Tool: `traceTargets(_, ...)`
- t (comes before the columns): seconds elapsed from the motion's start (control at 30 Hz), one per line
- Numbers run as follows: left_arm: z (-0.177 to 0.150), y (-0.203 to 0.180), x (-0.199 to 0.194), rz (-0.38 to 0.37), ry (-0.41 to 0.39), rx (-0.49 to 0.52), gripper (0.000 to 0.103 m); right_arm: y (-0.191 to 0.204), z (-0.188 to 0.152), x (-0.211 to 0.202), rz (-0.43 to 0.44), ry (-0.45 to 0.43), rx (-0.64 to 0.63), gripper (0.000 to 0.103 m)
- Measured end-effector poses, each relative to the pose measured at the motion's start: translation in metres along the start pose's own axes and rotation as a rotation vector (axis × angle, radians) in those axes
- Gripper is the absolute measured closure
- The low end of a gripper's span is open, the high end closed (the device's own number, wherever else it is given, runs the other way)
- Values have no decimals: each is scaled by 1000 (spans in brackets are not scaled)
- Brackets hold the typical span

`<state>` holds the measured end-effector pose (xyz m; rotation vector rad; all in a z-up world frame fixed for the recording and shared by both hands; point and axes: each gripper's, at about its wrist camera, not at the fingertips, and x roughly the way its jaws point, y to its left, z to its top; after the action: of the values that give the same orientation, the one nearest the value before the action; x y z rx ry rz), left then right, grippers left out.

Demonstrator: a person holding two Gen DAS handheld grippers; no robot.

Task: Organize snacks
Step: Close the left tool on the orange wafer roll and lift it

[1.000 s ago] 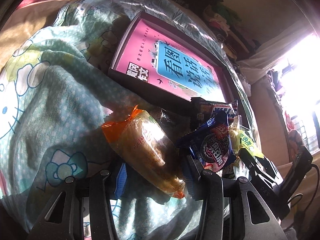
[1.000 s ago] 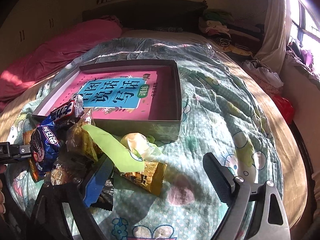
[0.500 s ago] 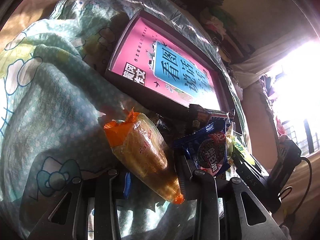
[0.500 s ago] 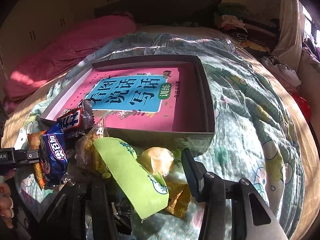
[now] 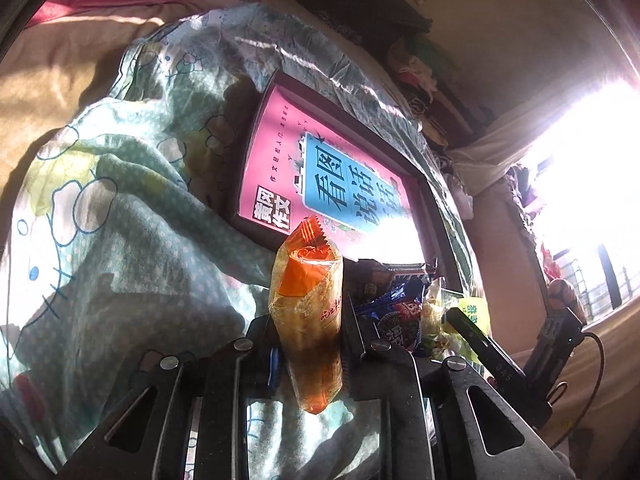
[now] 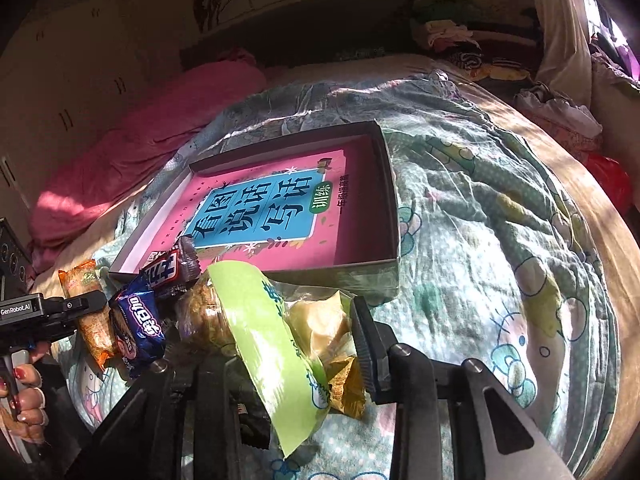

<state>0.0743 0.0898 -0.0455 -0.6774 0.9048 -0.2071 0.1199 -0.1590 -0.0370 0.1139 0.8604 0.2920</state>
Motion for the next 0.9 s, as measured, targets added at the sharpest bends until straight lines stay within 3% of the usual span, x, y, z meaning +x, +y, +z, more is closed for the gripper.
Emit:
traceTargets(0.43,26,5,-25,-21,-114,19,80,-6,18,-28,36,-83,79,68)
traceTargets(0.9,50,-7,-4,-23,-158,87,80,4,45,-4,31,-107,73,68)
